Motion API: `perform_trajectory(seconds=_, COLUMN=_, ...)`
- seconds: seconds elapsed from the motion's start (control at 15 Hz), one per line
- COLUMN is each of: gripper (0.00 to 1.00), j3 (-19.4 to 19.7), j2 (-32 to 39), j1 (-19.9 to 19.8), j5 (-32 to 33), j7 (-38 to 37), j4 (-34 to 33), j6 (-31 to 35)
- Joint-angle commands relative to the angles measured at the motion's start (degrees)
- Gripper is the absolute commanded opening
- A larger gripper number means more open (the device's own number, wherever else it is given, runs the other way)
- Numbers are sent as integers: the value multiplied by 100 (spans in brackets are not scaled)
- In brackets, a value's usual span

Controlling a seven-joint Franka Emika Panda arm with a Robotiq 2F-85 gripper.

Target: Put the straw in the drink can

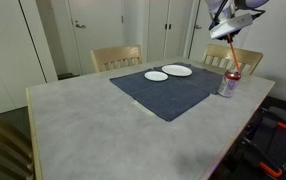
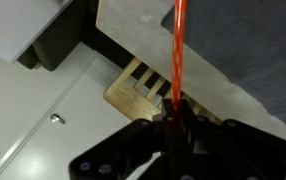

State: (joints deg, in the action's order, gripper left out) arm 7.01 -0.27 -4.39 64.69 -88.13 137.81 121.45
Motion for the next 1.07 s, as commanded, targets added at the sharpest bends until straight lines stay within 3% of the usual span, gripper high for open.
perform_trajectory(seconds=0.0, gripper=2, j3=-27, j2=227, j1=-72, j5=-162, j7=147, j4=-153, j6=118)
perform_trajectory(seconds=1.0, gripper=2, j3=-135, j2=224, j1=10, j5=-366, j7=136, j4=-159, j6=-29)
